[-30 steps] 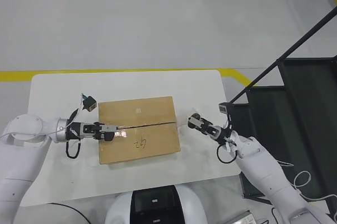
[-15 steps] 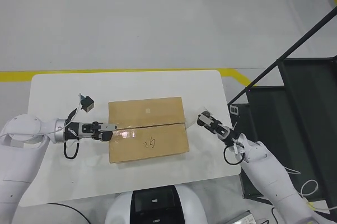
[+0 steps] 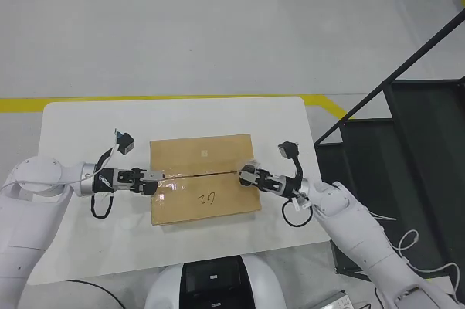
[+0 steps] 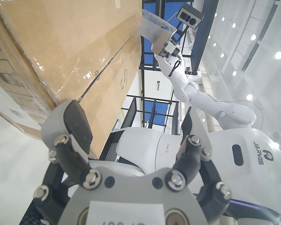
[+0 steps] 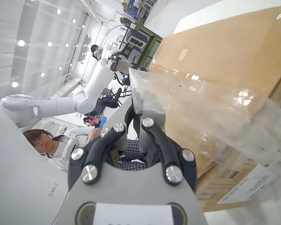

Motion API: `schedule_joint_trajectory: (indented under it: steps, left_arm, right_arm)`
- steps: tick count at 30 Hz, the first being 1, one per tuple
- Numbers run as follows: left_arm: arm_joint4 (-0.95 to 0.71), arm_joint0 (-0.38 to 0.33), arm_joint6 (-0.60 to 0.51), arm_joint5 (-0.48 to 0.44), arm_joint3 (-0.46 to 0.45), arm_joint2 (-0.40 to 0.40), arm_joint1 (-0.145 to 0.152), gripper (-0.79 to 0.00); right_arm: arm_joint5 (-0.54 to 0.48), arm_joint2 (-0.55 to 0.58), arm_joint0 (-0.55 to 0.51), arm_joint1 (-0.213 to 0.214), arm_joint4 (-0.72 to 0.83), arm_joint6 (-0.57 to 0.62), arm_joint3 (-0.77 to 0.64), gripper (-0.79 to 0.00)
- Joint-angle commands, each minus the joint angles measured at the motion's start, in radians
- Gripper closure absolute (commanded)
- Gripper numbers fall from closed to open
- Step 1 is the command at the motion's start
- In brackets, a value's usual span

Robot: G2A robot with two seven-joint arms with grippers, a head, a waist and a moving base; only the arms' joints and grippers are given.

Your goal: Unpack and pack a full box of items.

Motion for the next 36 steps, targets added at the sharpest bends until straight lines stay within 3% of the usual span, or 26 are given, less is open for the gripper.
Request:
schedule_joint_trajectory:
  steps: [1, 19, 21, 22, 23, 24, 36]
  left_arm:
    - [-0.001, -0.001, -0.002, -0.002, 0.000, 0.001, 0.000, -0.785]
    - [-0.017, 0.002, 0.000, -0.021, 0.009, 0.004, 0.003, -0.785]
    - [-0.017, 0.002, -0.001, -0.023, 0.010, 0.004, 0.003, -0.785]
    - [-0.019, 0.002, -0.002, -0.024, 0.011, 0.004, 0.003, -0.785]
    - [-0.020, 0.002, -0.003, -0.026, 0.012, 0.003, 0.004, -0.785]
    - [-0.020, 0.002, -0.003, -0.028, 0.013, 0.002, 0.004, -0.785]
    - [-0.036, 0.008, -0.004, -0.041, 0.018, -0.014, 0.009, -0.785]
  right_arm:
    - [0.011, -0.015, 0.015, -0.004, -0.019, 0.002, 0.000, 0.000]
    - [0.266, -0.096, 0.099, -0.023, -0.135, 0.071, -0.035, 0.000]
    - [0.293, -0.097, 0.101, -0.023, -0.141, 0.080, -0.051, -0.145]
    - [0.302, -0.098, 0.100, -0.023, -0.142, 0.083, -0.060, -0.308]
    - [0.316, -0.099, 0.100, -0.023, -0.142, 0.087, -0.067, -0.683]
    - [0.329, -0.099, 0.100, -0.023, -0.138, 0.094, -0.075, -0.785]
    - [0.409, -0.115, 0.117, -0.027, -0.140, 0.135, -0.146, -0.785]
